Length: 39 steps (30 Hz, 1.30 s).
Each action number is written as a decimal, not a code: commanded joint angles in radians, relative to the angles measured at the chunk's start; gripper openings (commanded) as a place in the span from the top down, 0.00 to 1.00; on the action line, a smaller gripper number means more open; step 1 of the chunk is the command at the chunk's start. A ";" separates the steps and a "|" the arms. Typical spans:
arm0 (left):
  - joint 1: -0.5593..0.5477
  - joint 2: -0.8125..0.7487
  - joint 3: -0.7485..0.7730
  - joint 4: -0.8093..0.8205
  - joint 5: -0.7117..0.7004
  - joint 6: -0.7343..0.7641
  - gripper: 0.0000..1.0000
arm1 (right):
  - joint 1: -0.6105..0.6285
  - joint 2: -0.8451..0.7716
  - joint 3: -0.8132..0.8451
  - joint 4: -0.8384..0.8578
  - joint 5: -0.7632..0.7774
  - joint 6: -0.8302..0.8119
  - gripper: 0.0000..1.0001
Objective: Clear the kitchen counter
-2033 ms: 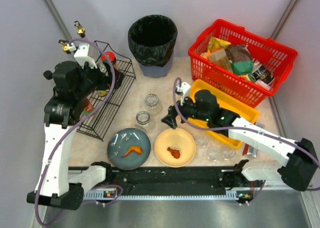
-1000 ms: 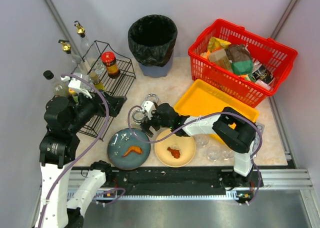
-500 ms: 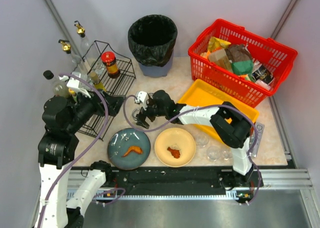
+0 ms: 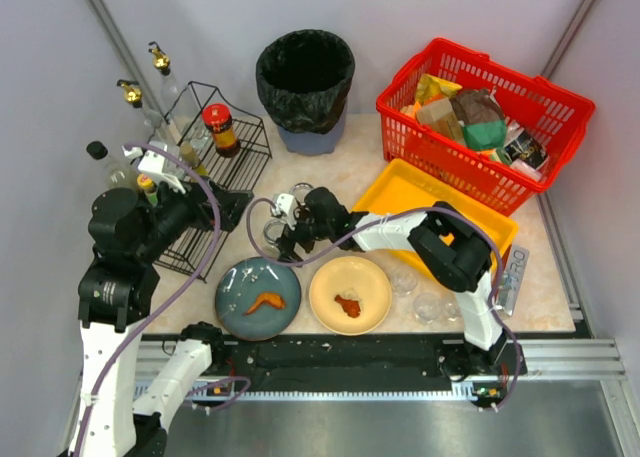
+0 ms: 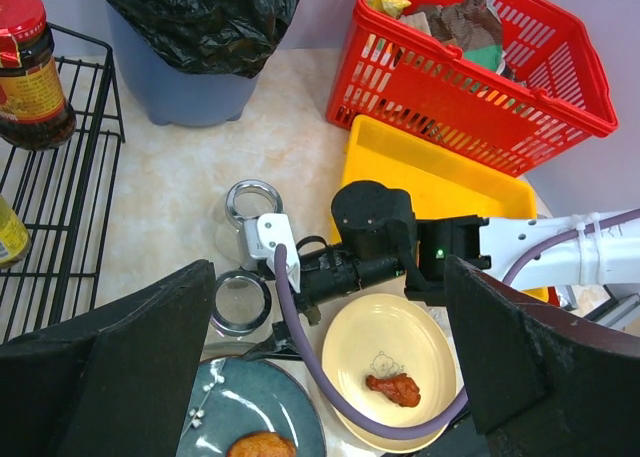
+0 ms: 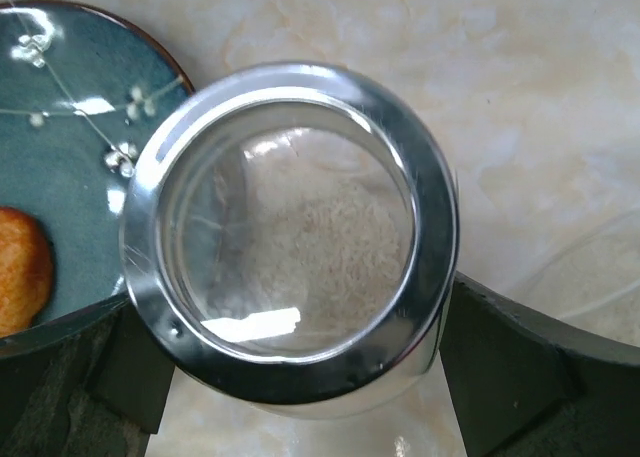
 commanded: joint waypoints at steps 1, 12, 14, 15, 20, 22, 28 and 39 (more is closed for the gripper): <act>-0.001 -0.002 0.021 0.017 0.000 0.024 0.01 | -0.002 -0.016 -0.065 0.184 0.050 0.058 0.03; -0.001 -0.010 0.023 0.005 -0.012 0.042 0.01 | 0.007 -0.025 -0.102 0.307 0.147 0.103 0.18; -0.001 -0.008 0.021 0.005 -0.010 0.044 0.01 | 0.010 -0.025 -0.102 0.316 0.150 0.109 0.14; -0.001 -0.010 0.023 0.003 -0.010 0.045 0.01 | 0.010 -0.024 -0.100 0.322 0.150 0.112 0.12; -0.001 -0.007 0.023 0.005 -0.007 0.042 0.01 | 0.011 -0.012 -0.105 0.350 0.139 0.132 0.07; -0.001 -0.008 0.021 0.008 -0.006 0.041 0.01 | 0.013 -0.008 -0.116 0.374 0.134 0.141 0.06; -0.001 -0.005 0.017 0.005 -0.007 0.042 0.01 | 0.011 0.004 -0.122 0.393 0.130 0.150 0.04; -0.001 -0.011 0.018 -0.008 -0.015 0.047 0.01 | 0.010 0.011 -0.117 0.356 0.069 0.143 0.01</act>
